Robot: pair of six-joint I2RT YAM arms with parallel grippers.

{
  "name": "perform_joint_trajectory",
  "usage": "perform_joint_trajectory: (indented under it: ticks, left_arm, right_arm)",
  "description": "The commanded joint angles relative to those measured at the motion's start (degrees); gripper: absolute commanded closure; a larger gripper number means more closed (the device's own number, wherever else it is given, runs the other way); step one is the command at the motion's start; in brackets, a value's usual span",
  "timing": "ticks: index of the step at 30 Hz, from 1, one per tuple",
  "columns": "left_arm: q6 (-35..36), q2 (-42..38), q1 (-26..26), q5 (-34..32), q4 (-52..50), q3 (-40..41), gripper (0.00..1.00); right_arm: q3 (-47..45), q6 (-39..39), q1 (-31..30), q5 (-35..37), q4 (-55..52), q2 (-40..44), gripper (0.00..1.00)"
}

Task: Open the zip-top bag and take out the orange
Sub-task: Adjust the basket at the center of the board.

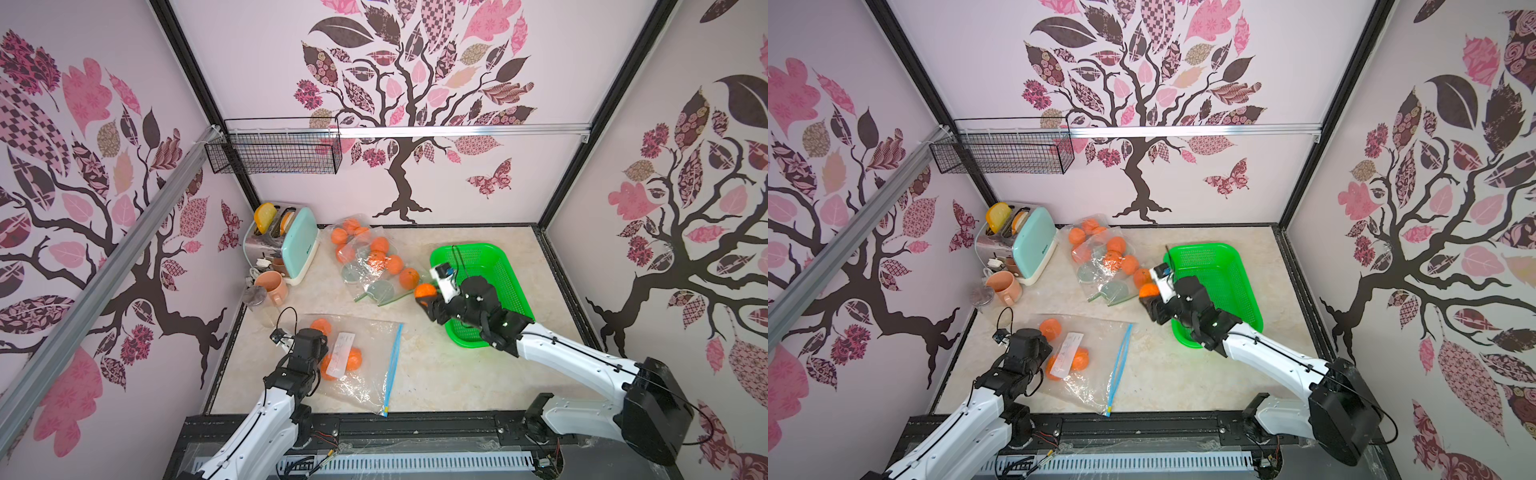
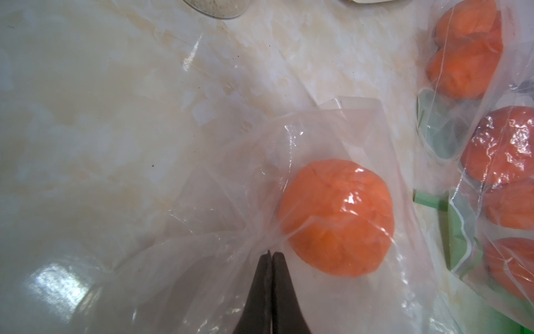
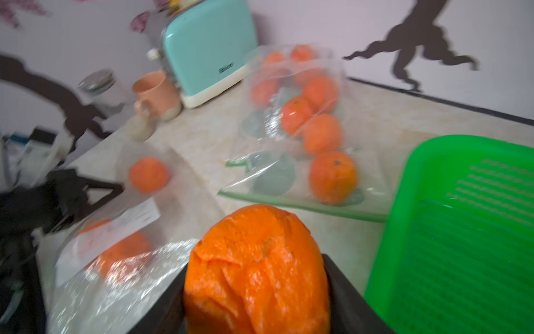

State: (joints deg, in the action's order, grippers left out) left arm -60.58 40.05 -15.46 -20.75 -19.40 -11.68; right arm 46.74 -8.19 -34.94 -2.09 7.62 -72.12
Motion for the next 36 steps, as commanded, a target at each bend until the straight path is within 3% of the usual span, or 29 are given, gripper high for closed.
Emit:
perform_joint_trajectory:
  ticks: [1, 5, 8, 14, 22, 25, 31, 36]
  left_arm:
    - [1.24, -0.59, 0.26, 0.11, 0.1, 0.09, 1.0]
    - [1.34, -0.19, 0.26, 0.19, -0.12, -0.09, 1.0]
    - [1.34, -0.17, 0.26, 0.45, -0.11, -0.03, 1.0]
    - [1.38, 0.03, 0.35, 0.54, 0.19, -0.08, 1.0]
    - [1.54, 0.45, 0.35, 0.64, 0.52, -0.1, 1.0]
    - [1.69, 0.51, 0.34, 0.56, 0.5, -0.13, 1.0]
    - [1.69, 0.56, 0.35, 0.85, 0.82, -0.01, 1.0]
    - [1.87, 1.09, 0.34, 1.0, 1.03, -0.1, 1.0]
  right_arm:
    - [3.17, -7.42, 7.23, 4.86, -7.06, -4.33, 0.46]
    - [3.99, -8.71, 9.16, 3.83, -12.4, -8.05, 0.49]
    - [-0.47, -9.81, 9.15, 2.61, -14.49, -6.8, 0.5]
    - [-12.47, -12.73, 9.0, -3.1, -12.66, -1.15, 0.53]
    - [-11.76, -15.87, 7.69, -14.98, -6.18, -2.06, 0.53]
    - [-8.93, -14.45, 7.76, -11.8, -6.49, -3.72, 0.51]
    - [-0.21, -10.47, 10.28, 4.81, -7.58, -11.57, 0.47]
    - [11.56, -10.31, 11.58, 7.65, -7.79, -23.38, 0.41]
